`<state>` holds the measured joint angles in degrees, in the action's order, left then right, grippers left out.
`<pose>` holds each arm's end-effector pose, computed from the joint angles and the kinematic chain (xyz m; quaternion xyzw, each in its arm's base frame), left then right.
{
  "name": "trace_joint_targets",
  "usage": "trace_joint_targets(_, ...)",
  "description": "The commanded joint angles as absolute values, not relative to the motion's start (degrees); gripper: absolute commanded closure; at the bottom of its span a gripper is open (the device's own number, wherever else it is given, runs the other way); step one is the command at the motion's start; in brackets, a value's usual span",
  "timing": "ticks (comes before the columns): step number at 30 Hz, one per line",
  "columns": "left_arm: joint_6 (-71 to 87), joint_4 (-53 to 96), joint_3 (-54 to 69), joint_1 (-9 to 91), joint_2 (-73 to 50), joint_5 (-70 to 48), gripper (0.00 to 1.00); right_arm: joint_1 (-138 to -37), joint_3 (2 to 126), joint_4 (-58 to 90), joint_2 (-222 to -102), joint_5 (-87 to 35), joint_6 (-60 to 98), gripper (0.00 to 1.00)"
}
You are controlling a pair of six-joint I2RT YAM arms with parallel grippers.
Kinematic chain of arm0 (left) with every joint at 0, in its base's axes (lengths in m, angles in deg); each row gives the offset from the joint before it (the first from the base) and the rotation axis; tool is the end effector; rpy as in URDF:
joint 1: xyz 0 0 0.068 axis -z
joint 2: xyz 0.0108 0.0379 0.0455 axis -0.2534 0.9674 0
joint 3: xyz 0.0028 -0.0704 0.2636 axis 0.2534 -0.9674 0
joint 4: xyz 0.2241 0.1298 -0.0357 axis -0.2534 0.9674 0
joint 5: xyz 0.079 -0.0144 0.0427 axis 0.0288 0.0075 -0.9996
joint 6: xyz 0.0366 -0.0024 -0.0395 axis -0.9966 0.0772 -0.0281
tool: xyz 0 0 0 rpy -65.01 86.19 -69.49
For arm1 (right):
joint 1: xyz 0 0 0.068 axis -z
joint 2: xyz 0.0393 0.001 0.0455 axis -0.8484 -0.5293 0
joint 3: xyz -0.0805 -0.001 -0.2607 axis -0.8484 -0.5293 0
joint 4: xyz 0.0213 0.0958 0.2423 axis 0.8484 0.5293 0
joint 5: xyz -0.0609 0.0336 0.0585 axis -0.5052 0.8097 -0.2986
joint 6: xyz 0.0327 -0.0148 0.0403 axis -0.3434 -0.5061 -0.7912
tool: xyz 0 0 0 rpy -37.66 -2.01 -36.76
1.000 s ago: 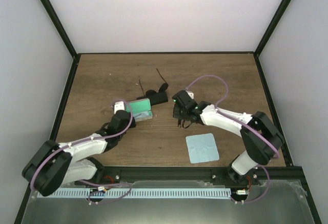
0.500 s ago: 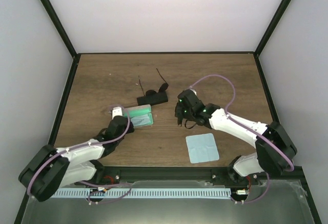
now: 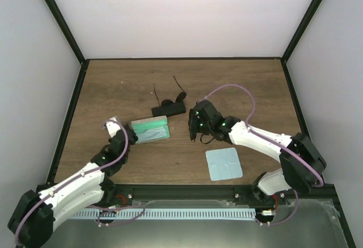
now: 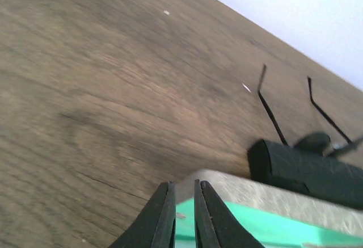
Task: Organize the sunglasses
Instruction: Adjust the sunglasses case at the center of the board, then place the sunglasses in the sunglasses case.
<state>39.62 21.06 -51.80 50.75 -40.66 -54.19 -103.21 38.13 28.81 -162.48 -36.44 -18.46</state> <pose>0.1443 -0.0799 0.1680 -0.2038 0.8161 -0.1023 0.5309 0.2107 0.2097 0.2172 0.0018 0.9263 0.2511 0.2809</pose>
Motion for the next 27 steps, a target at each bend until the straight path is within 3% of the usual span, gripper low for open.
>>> trace_joint_targets(1,46.8,26.4,-50.3,49.6,-43.7,-64.1,0.84,-103.8,38.2,27.3,-162.0,-34.7,-17.0,0.89)
trace_joint_targets(4,49.0,25.9,-50.7,47.5,-43.1,-63.5,0.74,-103.8,37.8,27.7,-161.1,-34.5,-16.1,0.89)
trace_joint_targets(9,48.7,19.9,-50.8,39.0,-36.6,-50.9,0.7,-103.8,37.0,28.1,-158.5,-34.8,-14.7,0.89)
trace_joint_targets(17,45.7,9.7,-48.8,27.2,-21.7,-30.6,0.72,-103.8,34.5,28.7,-153.5,-35.6,-13.6,0.88)
trace_joint_targets(27,47.3,-0.7,-55.2,29.3,-12.9,-19.1,0.78,-103.8,33.7,28.1,-148.5,-35.8,-13.4,0.86)
